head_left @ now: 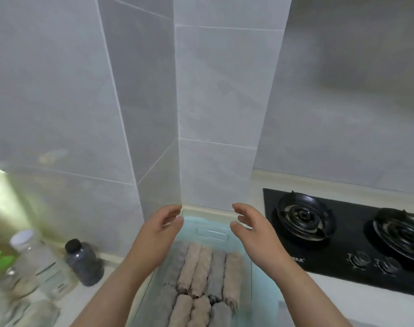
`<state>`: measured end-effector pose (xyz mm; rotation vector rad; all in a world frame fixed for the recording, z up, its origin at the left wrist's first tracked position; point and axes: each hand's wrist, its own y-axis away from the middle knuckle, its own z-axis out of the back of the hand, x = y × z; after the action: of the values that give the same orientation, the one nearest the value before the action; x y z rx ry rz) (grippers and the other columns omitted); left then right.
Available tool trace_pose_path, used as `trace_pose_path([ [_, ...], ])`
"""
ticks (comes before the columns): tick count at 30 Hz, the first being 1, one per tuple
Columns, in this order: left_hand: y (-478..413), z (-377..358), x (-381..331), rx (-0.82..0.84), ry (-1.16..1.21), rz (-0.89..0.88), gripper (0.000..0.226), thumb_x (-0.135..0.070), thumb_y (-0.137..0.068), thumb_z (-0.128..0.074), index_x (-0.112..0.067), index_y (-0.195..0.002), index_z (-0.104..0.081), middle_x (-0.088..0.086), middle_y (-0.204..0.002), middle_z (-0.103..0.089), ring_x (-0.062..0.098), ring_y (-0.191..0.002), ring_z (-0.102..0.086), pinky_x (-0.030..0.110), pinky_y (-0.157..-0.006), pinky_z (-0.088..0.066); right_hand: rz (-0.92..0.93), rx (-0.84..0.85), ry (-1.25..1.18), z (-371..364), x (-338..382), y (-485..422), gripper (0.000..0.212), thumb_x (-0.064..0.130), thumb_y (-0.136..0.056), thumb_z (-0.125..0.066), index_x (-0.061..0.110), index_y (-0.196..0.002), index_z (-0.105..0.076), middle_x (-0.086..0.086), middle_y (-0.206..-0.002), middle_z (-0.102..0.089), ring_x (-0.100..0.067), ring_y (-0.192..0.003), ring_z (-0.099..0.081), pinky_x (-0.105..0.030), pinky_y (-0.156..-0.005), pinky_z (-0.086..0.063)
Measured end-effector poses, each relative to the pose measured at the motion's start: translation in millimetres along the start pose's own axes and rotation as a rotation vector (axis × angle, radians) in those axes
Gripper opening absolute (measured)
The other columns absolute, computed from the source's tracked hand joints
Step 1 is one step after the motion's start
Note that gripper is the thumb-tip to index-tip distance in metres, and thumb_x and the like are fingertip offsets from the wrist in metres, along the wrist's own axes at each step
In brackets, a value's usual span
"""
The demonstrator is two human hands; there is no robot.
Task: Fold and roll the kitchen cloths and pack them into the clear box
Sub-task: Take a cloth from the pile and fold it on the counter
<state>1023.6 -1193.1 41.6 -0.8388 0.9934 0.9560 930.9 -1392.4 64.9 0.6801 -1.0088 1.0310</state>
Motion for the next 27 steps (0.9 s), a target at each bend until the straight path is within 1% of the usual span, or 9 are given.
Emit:
trace_pose_path([
  [2,21,2,-7,-0.085,0.036,0.012,0.019,-0.052,-0.089,-0.051,-0.044,-0.104,-0.060,-0.020,-0.112,-0.064,-0.009,-0.107,-0.057,0.021,-0.095,-0.044,0.034,0.057,-0.015,9,0,10,0.034,0.020,-0.097,-0.054,0.041,-0.123,-0.049,0.022,-0.133,-0.049,0.000,-0.126,-0.044,-0.021,-0.096,-0.036],
  [5,57,8,-13,-0.183,0.099,0.053,0.055,-0.072,-0.074,-0.037,-0.039,-0.110,-0.062,-0.013,-0.118,-0.065,0.004,-0.115,-0.057,0.036,-0.105,-0.042,0.079,0.136,-0.054,17,1,27,0.032,0.022,-0.098,-0.053,0.042,-0.122,-0.049,0.024,-0.132,-0.050,0.002,-0.125,-0.043,-0.021,-0.096,-0.036],
  [9,109,17,-25,-0.303,0.106,0.081,0.060,-0.072,-0.075,-0.032,-0.035,-0.111,-0.062,-0.010,-0.118,-0.065,0.006,-0.114,-0.058,0.028,-0.096,-0.045,0.132,0.246,-0.081,12,8,49,0.031,0.023,-0.098,-0.053,0.044,-0.121,-0.050,0.028,-0.128,-0.050,0.004,-0.124,-0.045,-0.022,-0.098,-0.037],
  [14,175,47,-37,-0.457,0.095,0.094,0.058,-0.072,-0.074,-0.033,-0.039,-0.107,-0.068,-0.007,-0.116,-0.067,0.011,-0.110,-0.061,0.037,-0.100,-0.045,0.203,0.371,-0.106,-10,26,84,0.033,0.020,-0.097,-0.055,0.039,-0.123,-0.053,0.022,-0.130,-0.052,0.001,-0.126,-0.046,-0.023,-0.100,-0.036],
  [16,202,60,-44,-0.524,0.116,0.081,0.053,-0.068,-0.078,-0.030,-0.043,-0.104,-0.069,-0.008,-0.117,-0.067,0.007,-0.112,-0.060,0.028,-0.095,-0.045,0.234,0.432,-0.104,-22,36,99,0.032,0.019,-0.096,-0.056,0.039,-0.121,-0.052,0.020,-0.128,-0.053,0.000,-0.124,-0.047,-0.022,-0.099,-0.035],
  [18,231,73,-48,-0.587,0.166,0.090,0.056,-0.063,-0.082,-0.028,-0.033,-0.112,-0.065,-0.009,-0.118,-0.066,0.007,-0.114,-0.059,0.022,-0.091,-0.043,0.257,0.487,-0.116,-37,47,116,0.031,0.018,-0.096,-0.056,0.040,-0.118,-0.052,0.019,-0.127,-0.055,-0.001,-0.123,-0.049,-0.023,-0.099,-0.036],
  [21,280,96,-47,-0.662,0.169,0.077,0.065,-0.071,-0.075,-0.032,-0.029,-0.114,-0.063,-0.006,-0.118,-0.067,0.006,-0.113,-0.060,0.027,-0.096,-0.044,0.293,0.570,-0.173,-60,65,147,0.032,0.015,-0.096,-0.056,0.042,-0.112,-0.055,0.018,-0.125,-0.057,0.003,-0.117,-0.052,-0.025,-0.101,-0.040],
  [24,336,119,-41,-0.767,0.151,0.088,0.069,-0.076,-0.072,-0.033,-0.031,-0.115,-0.063,-0.005,-0.119,-0.067,0.007,-0.114,-0.060,0.029,-0.099,-0.043,0.345,0.660,-0.212,-89,81,184,0.032,0.014,-0.095,-0.056,0.040,-0.113,-0.057,0.022,-0.120,-0.059,0.014,-0.108,-0.053,-0.015,-0.093,-0.042],
  [27,402,141,-41,-0.879,0.136,0.094,0.075,-0.085,-0.069,-0.038,-0.031,-0.115,-0.064,-0.006,-0.118,-0.068,0.006,-0.114,-0.060,0.030,-0.100,-0.043,0.386,0.761,-0.226,-124,95,229,0.033,0.014,-0.095,-0.057,0.040,-0.115,-0.057,0.020,-0.121,-0.060,0.011,-0.110,-0.054,-0.013,-0.089,-0.042],
])
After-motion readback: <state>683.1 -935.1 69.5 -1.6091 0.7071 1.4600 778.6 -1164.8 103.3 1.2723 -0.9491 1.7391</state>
